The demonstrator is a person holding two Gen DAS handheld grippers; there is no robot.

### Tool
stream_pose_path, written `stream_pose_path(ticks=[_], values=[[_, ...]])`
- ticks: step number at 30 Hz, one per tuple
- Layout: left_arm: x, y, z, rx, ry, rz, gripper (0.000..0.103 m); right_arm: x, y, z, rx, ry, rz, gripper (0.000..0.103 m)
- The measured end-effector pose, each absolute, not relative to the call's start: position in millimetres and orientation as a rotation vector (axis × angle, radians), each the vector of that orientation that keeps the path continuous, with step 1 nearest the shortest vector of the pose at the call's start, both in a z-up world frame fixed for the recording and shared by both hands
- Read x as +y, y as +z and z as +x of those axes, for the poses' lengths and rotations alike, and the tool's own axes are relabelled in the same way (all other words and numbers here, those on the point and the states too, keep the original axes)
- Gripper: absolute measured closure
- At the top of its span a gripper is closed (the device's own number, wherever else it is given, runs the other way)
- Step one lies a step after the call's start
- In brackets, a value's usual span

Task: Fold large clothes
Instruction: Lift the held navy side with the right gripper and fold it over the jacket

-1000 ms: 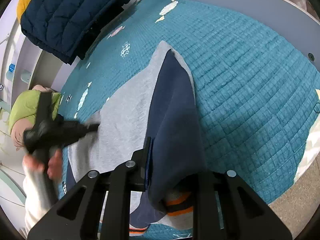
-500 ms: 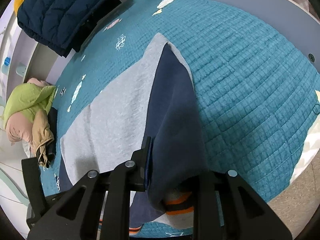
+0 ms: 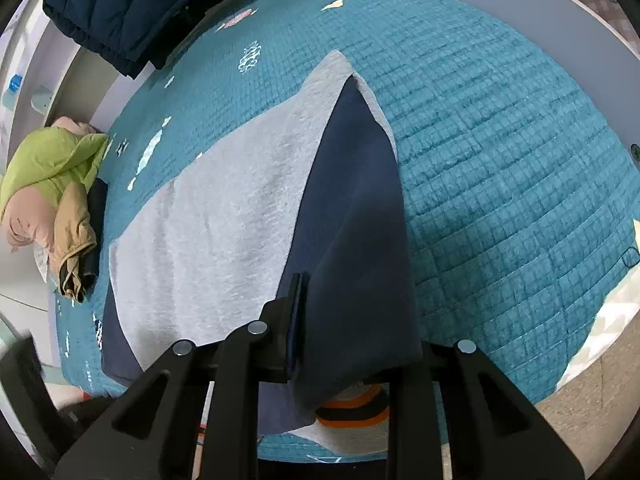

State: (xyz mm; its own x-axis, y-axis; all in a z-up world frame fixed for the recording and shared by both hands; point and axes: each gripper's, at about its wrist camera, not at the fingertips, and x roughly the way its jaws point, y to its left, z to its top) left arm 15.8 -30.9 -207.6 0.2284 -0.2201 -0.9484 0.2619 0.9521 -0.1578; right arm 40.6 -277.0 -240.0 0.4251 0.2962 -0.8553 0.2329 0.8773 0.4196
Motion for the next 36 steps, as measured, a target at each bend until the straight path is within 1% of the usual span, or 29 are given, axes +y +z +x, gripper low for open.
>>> stream_pose_path(ticks=[2,4,7,10,13,14,17,22,23,25,26,28,29,34,36], values=[[-35.3,-197.3,48.8,1.263,-0.339,0.018,0.102,-275.5,-239.2,38.6,1.136,0.032,0.540,0.082],[-39.5,-186.7,97.8,1.210,-0.311,0.025,0.102,-274.9,-237.7,36.8,1.123,0.024,0.544,0.082],[-49.8,-190.5,168.0,1.206,-0.278,-0.024,0.102,-278.2,-238.7,33.6,1.108,0.014,0.580,0.082],[-61.8,-214.3,215.6,1.232,-0.246,-0.043,0.102,-281.8,-239.5,30.7,1.103,0.012,0.592,0.082],[-57.0,-256.5,227.9,1.353,-0.161,-0.054,0.103,-285.4,-240.9,28.1,1.100,0.009,0.611,0.082],[-54.2,-263.5,225.1,1.358,-0.155,-0.068,0.103,-286.1,-241.1,27.5,1.100,0.008,0.611,0.082],[-58.3,-258.0,195.4,1.265,-0.163,0.031,0.103,-288.7,-243.6,25.8,1.107,0.004,0.605,0.082],[-46.6,-236.7,142.7,1.220,-0.174,-0.054,0.103,-292.3,-245.5,25.0,1.120,0.018,0.608,0.081],[-42.2,-236.3,128.9,1.232,-0.181,-0.090,0.103,-291.2,-244.8,24.8,1.121,0.021,0.601,0.081],[-39.6,-254.5,112.9,1.357,-0.249,-0.207,0.103,-288.6,-243.4,26.8,1.120,0.026,0.591,0.081],[-38.4,-259.7,96.6,1.333,-0.244,-0.212,0.103,-288.4,-243.4,27.2,1.120,0.032,0.594,0.081],[-48.8,-258.6,65.5,1.248,-0.222,-0.078,0.103,-288.5,-244.3,29.0,1.118,0.030,0.607,0.081],[-50.5,-260.0,49.2,1.242,-0.210,-0.061,0.103,-289.2,-244.4,28.6,1.113,0.032,0.617,0.081],[-40.9,-260.3,9.8,1.259,-0.230,-0.130,0.103,-284.0,-229.4,24.9,1.059,0.084,0.601,0.085],[-33.9,-262.8,0.3,1.301,-0.239,-0.180,0.103,-280.5,-219.7,21.5,1.028,0.114,0.610,0.086]])
